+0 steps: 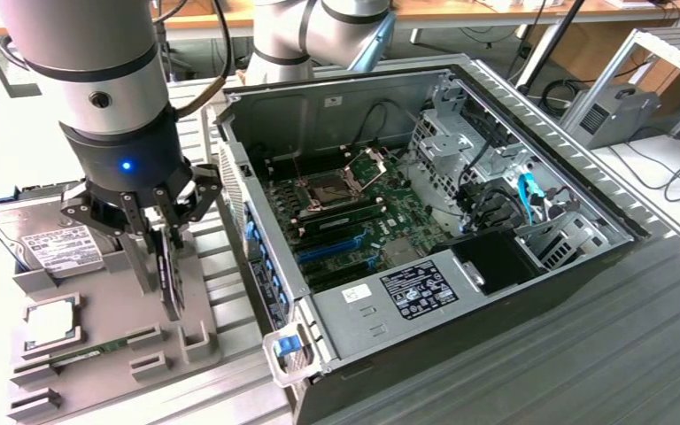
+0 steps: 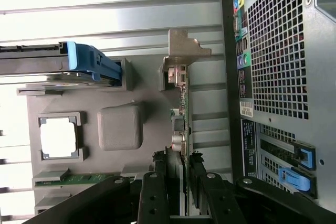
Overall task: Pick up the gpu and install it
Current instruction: 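Pick up the gpu and move the gpu toward the slot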
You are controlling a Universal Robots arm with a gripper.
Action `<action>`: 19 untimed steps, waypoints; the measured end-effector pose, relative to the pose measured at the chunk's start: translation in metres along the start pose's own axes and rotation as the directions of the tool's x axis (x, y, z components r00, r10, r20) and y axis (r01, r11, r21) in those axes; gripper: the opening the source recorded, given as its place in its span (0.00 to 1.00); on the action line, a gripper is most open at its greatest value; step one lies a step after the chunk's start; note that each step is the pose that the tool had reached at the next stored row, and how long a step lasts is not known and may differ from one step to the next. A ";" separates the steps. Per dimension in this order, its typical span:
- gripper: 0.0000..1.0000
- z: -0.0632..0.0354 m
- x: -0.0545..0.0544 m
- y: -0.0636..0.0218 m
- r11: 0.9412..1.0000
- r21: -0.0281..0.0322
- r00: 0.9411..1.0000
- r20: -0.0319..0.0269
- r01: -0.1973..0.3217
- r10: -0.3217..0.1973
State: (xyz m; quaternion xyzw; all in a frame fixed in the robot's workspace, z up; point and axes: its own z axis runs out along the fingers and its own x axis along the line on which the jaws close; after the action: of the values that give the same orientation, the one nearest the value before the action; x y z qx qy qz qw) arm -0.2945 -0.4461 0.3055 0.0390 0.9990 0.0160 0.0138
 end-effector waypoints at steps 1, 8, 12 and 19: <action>0.29 -0.0001 0.000 0.0000 1.000 0.000 1.000 0.000 0.000 0.000; 0.29 -0.0062 0.000 0.0002 1.000 0.000 1.000 0.000 0.000 0.000; 0.29 -0.0070 0.000 0.0002 1.000 0.000 1.000 0.000 0.000 0.000; 0.29 -0.0090 0.000 0.0003 1.000 0.000 1.000 0.000 0.000 0.000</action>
State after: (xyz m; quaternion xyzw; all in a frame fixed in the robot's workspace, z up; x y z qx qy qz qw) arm -0.2944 -0.4461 0.3145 0.0390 0.9990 0.0160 0.0138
